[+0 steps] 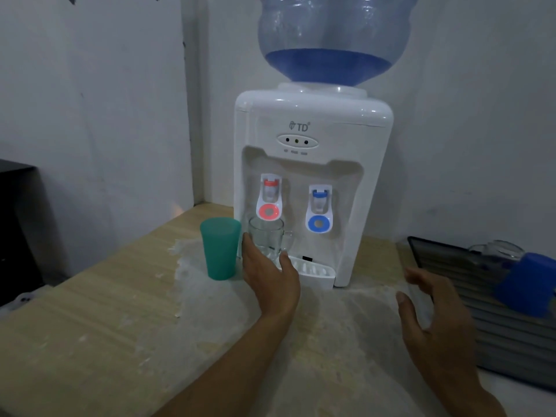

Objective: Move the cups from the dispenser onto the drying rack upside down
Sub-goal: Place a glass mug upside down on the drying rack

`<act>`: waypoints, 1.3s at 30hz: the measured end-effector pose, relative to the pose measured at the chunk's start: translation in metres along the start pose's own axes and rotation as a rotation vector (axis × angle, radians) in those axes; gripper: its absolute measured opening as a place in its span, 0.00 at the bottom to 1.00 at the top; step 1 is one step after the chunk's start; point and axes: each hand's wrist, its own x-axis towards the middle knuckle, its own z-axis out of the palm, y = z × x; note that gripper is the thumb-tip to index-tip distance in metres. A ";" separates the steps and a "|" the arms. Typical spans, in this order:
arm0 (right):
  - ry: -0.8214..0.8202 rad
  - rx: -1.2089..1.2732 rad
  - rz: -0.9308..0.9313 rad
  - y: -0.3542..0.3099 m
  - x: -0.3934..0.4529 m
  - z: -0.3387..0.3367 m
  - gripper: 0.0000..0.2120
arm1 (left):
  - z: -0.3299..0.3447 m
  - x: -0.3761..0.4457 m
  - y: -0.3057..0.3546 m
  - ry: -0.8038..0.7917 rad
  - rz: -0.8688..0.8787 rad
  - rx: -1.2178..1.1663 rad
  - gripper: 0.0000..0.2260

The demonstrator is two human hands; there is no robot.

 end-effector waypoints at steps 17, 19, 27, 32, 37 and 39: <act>0.003 -0.037 -0.030 0.004 0.001 -0.001 0.14 | -0.004 -0.003 0.001 0.040 0.055 0.249 0.34; 0.008 -0.031 -0.035 0.004 0.001 -0.001 0.14 | -0.005 -0.006 0.002 0.044 0.046 0.250 0.33; 0.021 -0.019 -0.057 0.008 0.005 -0.003 0.14 | -0.020 -0.028 0.006 0.193 -0.098 0.215 0.36; 0.031 -0.014 -0.048 0.010 0.006 -0.007 0.14 | -0.029 -0.043 0.018 0.261 0.049 0.066 0.35; 0.037 -0.022 -0.046 0.013 0.008 -0.011 0.14 | -0.029 -0.060 0.029 0.189 0.235 -0.027 0.34; 0.043 -0.030 -0.045 0.015 0.009 -0.012 0.13 | -0.029 -0.067 0.033 0.133 0.303 -0.043 0.34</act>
